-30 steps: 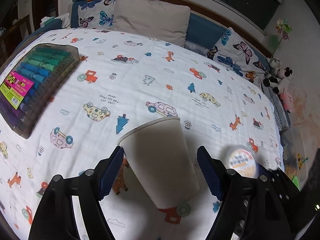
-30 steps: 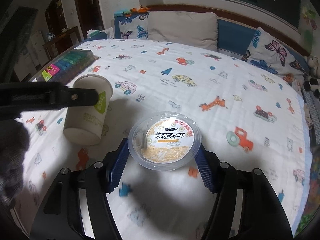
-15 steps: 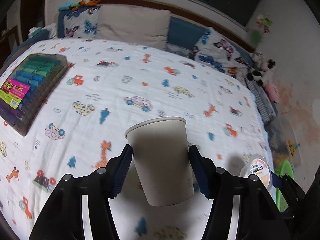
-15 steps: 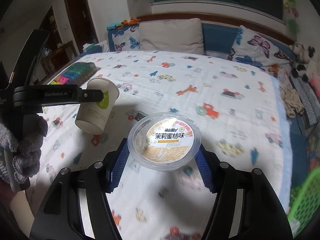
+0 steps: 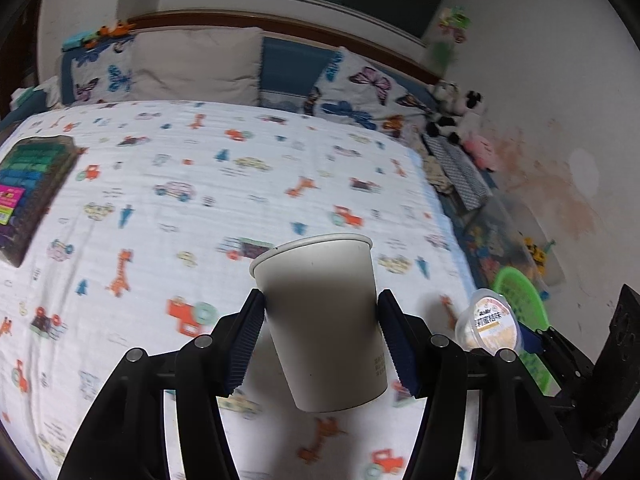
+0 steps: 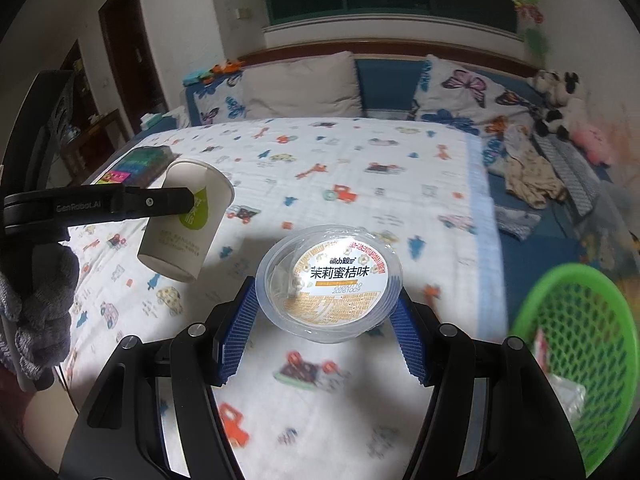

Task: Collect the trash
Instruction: 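Carry the paper cup and dessert tub over the green basket and release both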

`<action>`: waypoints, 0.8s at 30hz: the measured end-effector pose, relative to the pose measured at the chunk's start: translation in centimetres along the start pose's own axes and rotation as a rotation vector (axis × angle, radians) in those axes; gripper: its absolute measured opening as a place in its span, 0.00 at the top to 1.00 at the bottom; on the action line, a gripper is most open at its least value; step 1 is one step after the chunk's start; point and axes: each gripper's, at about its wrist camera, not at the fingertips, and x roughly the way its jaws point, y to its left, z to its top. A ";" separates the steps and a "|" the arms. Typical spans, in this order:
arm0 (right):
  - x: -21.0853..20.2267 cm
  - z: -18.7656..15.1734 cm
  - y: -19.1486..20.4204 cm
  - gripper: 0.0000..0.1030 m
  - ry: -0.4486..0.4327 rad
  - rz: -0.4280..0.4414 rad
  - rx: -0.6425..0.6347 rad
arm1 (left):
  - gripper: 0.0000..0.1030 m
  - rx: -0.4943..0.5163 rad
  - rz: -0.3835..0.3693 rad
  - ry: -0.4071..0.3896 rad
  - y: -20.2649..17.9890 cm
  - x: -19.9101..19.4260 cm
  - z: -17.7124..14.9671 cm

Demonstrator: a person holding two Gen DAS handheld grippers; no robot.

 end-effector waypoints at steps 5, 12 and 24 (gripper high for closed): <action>-2.7 -1.2 -2.3 0.37 -0.021 -0.046 0.044 | 0.45 0.038 -0.052 0.009 -3.3 -0.1 -0.8; -6.1 -2.6 -6.2 0.37 -0.047 -0.116 0.113 | 0.45 0.092 -0.110 0.020 -7.9 0.2 -1.2; -9.6 -5.7 -14.1 0.37 -0.042 -0.261 0.241 | 0.45 0.212 -0.188 0.051 -16.3 1.4 -2.2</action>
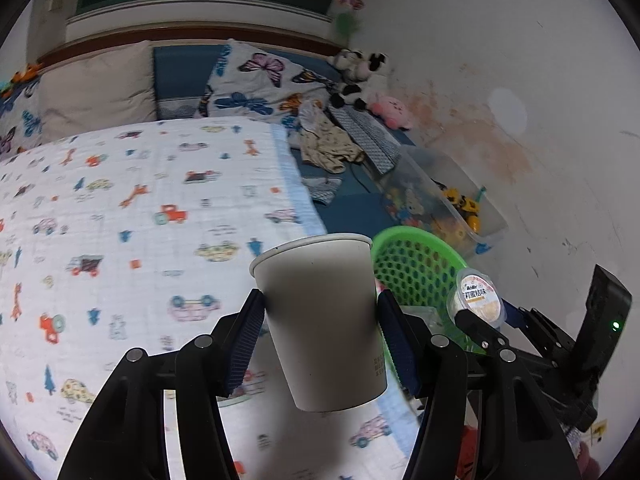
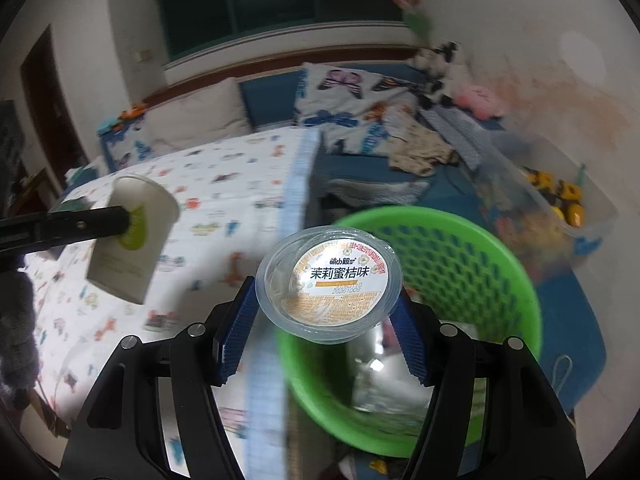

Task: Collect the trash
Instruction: 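Carry the paper cup and dessert tub over the green basket and release both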

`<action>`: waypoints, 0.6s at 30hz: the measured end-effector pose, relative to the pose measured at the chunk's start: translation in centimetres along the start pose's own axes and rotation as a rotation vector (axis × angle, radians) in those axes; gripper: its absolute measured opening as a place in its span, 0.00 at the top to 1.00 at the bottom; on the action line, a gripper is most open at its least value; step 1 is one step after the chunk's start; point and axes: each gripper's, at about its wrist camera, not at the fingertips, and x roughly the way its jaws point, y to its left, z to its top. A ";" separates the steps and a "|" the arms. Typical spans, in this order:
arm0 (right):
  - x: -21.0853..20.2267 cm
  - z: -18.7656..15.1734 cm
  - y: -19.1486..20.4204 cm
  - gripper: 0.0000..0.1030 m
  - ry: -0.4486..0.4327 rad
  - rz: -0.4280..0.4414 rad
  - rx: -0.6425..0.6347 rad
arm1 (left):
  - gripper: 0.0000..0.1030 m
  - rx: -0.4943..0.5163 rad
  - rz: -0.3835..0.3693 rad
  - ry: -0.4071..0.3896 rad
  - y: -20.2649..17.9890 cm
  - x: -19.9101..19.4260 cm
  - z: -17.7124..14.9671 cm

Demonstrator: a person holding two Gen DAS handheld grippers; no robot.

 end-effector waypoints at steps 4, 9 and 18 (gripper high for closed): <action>0.3 -0.6 -2.3 0.36 0.014 -0.031 0.036 | 0.45 0.030 -0.015 0.016 -2.0 1.1 0.2; 0.6 -1.3 -4.8 0.36 0.024 -0.054 0.080 | 0.45 0.064 -0.033 0.035 -4.5 2.6 0.2; -0.1 -1.8 -6.6 0.34 0.016 -0.055 0.109 | 0.45 0.110 -0.057 0.069 -7.8 5.5 0.6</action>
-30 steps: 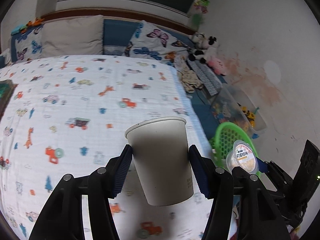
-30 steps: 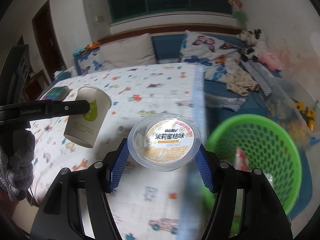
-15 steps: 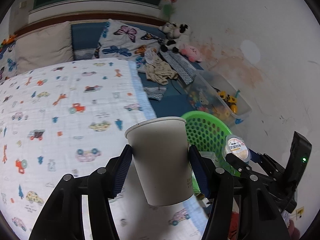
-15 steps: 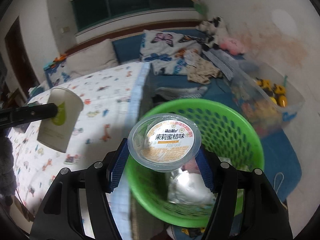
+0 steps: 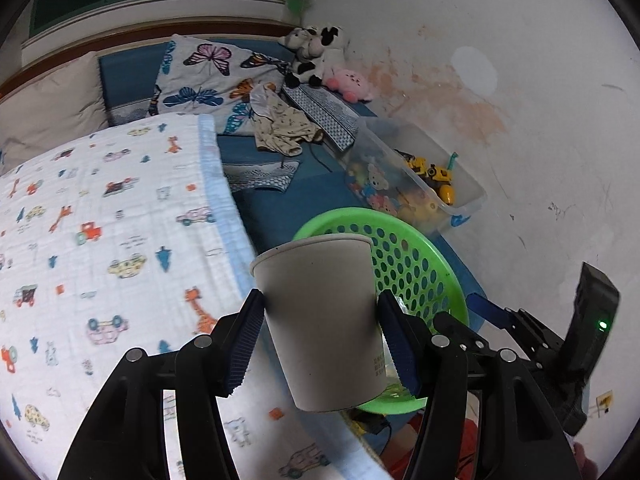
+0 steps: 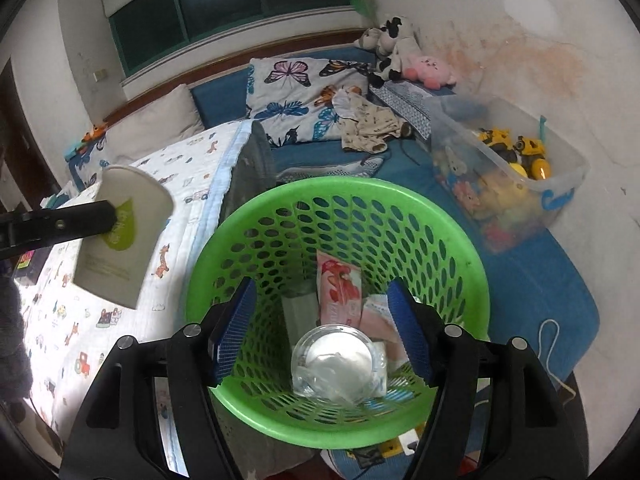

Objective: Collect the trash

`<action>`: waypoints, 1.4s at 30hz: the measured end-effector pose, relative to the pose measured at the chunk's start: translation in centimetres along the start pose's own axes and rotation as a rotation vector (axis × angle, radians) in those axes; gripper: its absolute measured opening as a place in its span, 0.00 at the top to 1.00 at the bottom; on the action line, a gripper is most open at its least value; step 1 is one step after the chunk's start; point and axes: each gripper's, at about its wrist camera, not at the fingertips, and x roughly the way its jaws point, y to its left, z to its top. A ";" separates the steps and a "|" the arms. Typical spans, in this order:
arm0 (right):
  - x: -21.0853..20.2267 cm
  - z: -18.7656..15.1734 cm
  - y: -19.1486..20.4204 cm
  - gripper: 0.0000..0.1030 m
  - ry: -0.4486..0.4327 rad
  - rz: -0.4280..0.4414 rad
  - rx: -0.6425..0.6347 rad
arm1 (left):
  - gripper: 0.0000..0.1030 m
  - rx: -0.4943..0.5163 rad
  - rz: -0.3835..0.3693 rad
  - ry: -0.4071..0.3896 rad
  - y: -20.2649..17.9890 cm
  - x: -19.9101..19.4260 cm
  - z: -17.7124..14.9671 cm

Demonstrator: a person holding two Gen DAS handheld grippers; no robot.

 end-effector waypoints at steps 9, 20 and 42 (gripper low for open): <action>-1.4 -0.7 -1.0 0.34 -0.021 0.008 0.018 | 0.44 0.020 0.002 0.058 -1.8 3.6 -0.1; -2.1 -1.2 -1.1 0.33 -0.034 0.030 0.033 | 0.35 0.024 0.000 0.065 -2.1 4.1 -0.5; -4.8 -3.8 7.5 0.21 -0.053 0.082 -0.058 | 0.21 0.027 0.124 -0.102 3.5 -6.7 -5.0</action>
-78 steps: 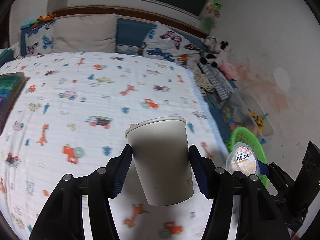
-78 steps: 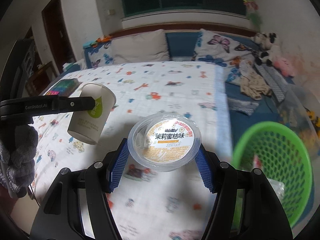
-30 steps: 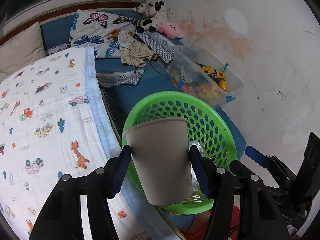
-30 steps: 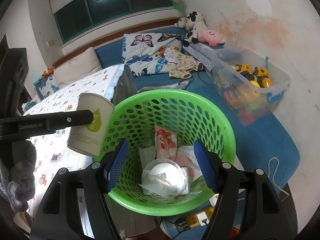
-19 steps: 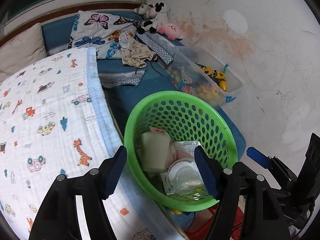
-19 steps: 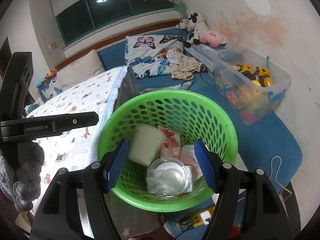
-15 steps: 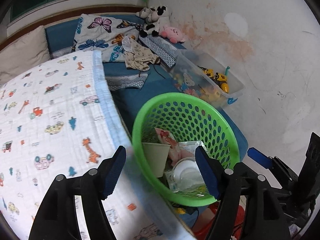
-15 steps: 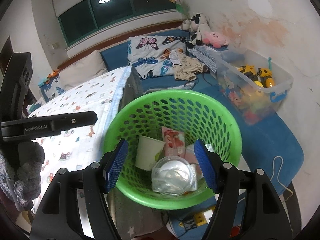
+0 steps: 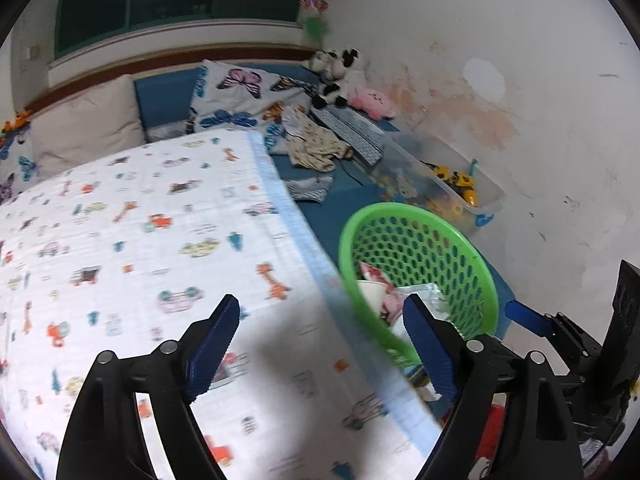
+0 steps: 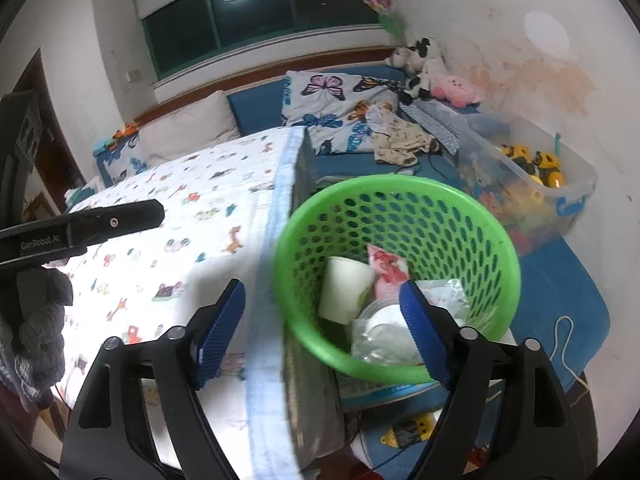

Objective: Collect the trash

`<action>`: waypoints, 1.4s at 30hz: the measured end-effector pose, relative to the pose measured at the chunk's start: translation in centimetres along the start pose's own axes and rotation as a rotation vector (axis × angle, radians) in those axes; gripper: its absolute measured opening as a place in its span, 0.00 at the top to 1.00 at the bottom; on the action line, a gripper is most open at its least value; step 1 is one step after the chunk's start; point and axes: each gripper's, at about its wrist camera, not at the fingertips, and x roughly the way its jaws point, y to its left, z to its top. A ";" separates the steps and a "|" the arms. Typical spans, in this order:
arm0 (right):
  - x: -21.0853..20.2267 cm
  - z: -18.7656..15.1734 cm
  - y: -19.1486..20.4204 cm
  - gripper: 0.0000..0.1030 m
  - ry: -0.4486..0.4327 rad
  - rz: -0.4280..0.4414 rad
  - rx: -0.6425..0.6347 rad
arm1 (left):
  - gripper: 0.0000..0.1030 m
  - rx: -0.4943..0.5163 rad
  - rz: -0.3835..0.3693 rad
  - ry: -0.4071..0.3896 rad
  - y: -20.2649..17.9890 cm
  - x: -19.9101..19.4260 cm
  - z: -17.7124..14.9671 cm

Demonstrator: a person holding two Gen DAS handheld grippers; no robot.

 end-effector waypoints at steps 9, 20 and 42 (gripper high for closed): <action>-0.4 -0.8 4.5 0.15 -0.002 0.030 -0.045 | 0.12 -0.009 0.082 -0.059 3.4 -4.0 -2.3; -0.9 -1.9 8.0 0.09 0.011 0.043 -0.080 | 0.08 -0.043 0.140 -0.103 7.0 -7.8 -5.1; -2.0 -3.4 11.5 0.05 -0.009 0.069 -0.075 | 0.07 -0.073 0.264 -0.163 10.1 -12.4 -9.7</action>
